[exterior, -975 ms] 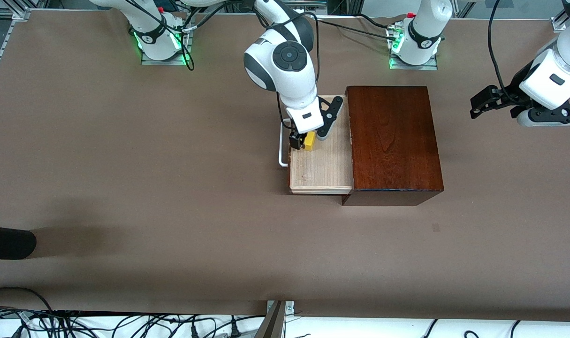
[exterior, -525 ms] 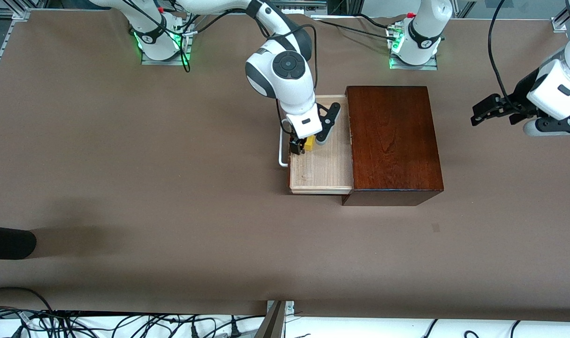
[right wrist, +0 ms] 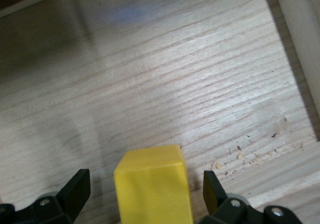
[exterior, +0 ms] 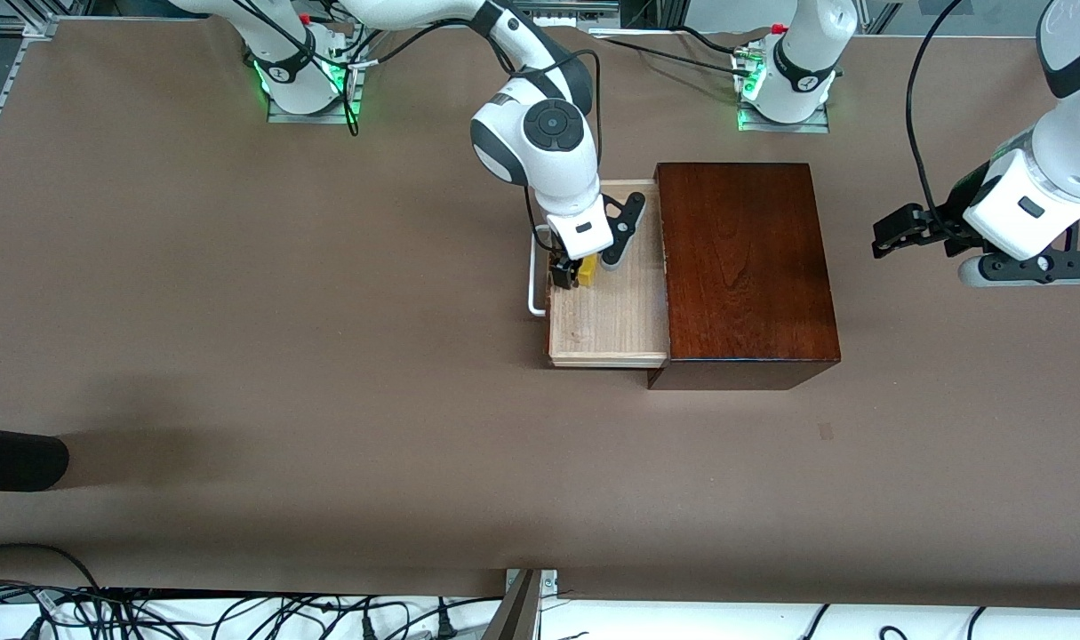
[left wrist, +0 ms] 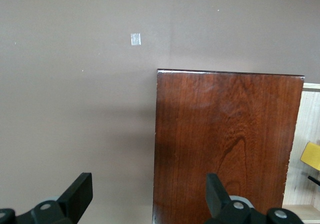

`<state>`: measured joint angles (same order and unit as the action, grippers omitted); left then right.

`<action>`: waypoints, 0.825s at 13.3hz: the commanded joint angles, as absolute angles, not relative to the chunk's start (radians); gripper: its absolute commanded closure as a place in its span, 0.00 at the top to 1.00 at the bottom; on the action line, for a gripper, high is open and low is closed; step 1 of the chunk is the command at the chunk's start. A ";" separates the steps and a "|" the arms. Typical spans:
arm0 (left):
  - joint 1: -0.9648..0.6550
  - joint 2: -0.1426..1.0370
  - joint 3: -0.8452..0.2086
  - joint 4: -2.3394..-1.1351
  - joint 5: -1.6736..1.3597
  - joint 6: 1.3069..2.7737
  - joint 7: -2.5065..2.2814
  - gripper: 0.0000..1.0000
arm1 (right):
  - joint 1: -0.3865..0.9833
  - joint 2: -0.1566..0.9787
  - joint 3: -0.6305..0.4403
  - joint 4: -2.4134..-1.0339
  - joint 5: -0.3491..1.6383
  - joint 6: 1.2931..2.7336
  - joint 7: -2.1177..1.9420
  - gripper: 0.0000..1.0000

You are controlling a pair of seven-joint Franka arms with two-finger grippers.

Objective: Open drawer, take yellow block, close drawer
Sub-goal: 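Close the right gripper on the yellow cube and lift it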

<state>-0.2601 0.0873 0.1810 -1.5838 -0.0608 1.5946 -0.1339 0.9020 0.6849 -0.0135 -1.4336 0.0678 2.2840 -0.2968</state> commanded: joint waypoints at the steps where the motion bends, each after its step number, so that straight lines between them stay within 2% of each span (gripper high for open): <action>1: -0.259 0.103 0.179 -1.543 -0.066 1.586 -0.130 1.00 | 0.905 0.689 -0.014 -1.456 0.054 2.324 -0.293 1.00; 2: -0.259 0.104 0.179 -1.542 -0.066 1.586 -0.130 1.00 | 0.904 0.689 -0.014 -1.456 0.057 2.322 -0.290 0.91; 3: -0.258 0.109 0.179 -1.542 -0.066 1.586 -0.130 1.00 | 0.904 0.689 -0.014 -1.456 0.057 2.322 -0.290 0.72; 5: -0.256 0.113 0.179 -1.542 -0.066 1.586 -0.130 1.00 | 0.899 0.687 -0.014 -1.454 0.054 2.321 -0.304 0.04; 6: -0.256 0.114 0.179 -1.540 -0.066 1.586 -0.130 1.00 | 0.900 0.687 -0.014 -1.451 0.055 2.319 -0.299 0.00; 9: -0.258 0.112 0.179 -1.540 -0.066 1.588 -0.127 1.00 | 0.900 0.678 -0.014 -1.437 0.054 2.289 -0.302 0.00; 11: -0.258 0.112 0.179 -1.537 -0.066 1.586 -0.124 1.00 | 0.900 0.678 -0.015 -1.393 0.055 2.203 -0.302 0.00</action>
